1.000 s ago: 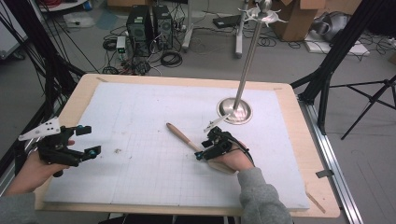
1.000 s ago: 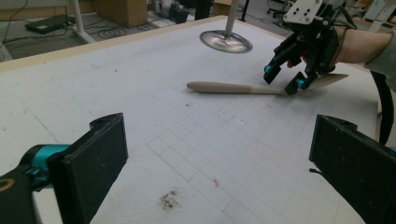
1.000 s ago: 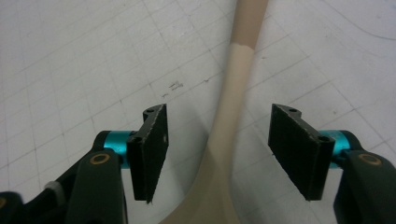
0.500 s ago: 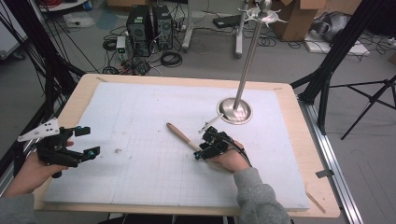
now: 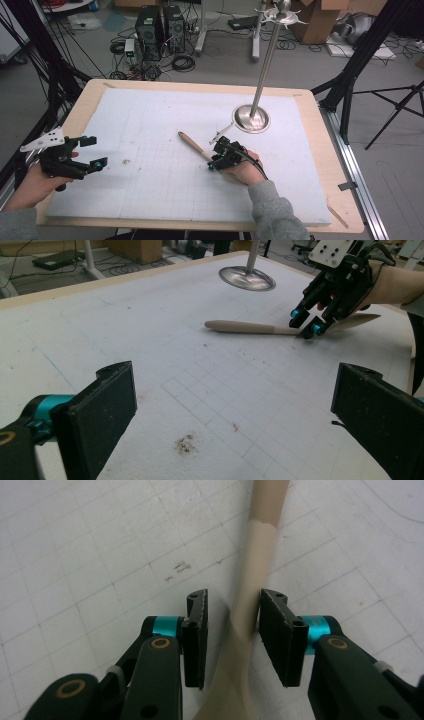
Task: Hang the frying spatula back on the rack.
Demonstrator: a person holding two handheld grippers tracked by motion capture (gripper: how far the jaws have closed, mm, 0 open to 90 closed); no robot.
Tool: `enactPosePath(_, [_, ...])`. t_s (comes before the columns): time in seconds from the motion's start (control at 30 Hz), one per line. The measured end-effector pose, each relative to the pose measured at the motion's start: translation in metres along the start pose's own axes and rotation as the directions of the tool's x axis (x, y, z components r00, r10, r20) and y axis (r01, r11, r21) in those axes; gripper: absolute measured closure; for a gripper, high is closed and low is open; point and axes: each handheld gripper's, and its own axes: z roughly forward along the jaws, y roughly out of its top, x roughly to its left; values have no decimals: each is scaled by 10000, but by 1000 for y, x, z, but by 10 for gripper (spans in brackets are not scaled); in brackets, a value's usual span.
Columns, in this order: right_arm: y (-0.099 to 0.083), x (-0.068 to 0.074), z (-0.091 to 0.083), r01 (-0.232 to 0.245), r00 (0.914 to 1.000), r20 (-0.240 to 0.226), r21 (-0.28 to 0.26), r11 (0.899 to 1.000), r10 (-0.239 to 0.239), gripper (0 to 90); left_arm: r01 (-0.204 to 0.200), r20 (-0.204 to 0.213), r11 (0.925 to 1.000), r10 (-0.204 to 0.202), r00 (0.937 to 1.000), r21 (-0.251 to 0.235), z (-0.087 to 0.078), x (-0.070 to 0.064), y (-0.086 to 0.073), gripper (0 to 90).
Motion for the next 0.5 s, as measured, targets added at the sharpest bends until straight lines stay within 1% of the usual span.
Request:
enactPosePath(0.2, [0,4,0,118,9998,175,120,9999,-120,668,3,-23,10000,-3,10000,19,0,0,0,49])
enactPosePath(0.23, [0,4,1,243,9995,218,115,9996,-245,670,-4,-22,10000,4,10000,29,0,0,0,49])
enactPosePath(0.27, [1,5,1,211,9995,236,141,9997,-214,674,-4,-23,10000,4,10000,36,0,0,0,48])
enactPosePath(0.37, [1,6,1,320,9988,365,195,9993,-327,692,28,-32,10000,-28,10000,26,0,0,-1,49])
enactPosePath(0.5, [1,7,1,268,9981,554,199,9994,-279,735,68,-36,10000,-68,10000,66,1,0,-2,48])
